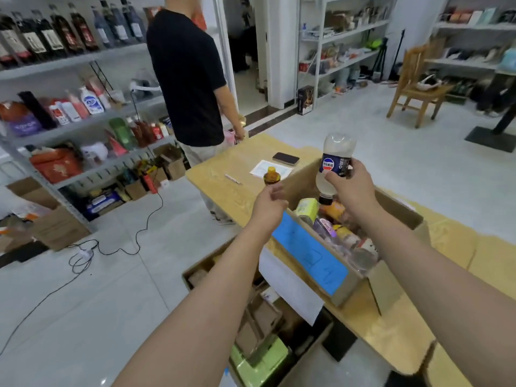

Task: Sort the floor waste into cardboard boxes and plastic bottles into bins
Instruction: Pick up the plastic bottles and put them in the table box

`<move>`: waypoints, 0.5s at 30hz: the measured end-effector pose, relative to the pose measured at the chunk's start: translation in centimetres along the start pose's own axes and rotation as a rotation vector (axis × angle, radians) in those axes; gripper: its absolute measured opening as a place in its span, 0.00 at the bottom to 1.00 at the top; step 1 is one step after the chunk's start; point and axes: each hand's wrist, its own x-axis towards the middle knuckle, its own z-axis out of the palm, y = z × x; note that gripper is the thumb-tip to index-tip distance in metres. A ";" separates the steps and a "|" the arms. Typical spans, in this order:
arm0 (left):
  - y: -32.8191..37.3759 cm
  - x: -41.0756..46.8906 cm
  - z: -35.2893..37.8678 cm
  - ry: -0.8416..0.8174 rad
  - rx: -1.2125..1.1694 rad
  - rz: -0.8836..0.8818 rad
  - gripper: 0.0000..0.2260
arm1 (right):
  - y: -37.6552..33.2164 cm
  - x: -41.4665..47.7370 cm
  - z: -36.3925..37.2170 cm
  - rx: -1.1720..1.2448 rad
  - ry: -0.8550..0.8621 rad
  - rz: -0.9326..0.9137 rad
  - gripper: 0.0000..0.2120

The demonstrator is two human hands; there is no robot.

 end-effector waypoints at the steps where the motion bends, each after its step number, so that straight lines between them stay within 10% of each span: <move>1: -0.3 0.6 1.4 0.002 0.017 -0.007 0.18 | 1.0 1.1 -1.0 -0.017 0.012 0.021 0.25; 15: -5.9 2.0 9.8 -0.163 0.203 -0.125 0.25 | 14.1 -1.6 -1.9 -0.250 -0.124 0.110 0.20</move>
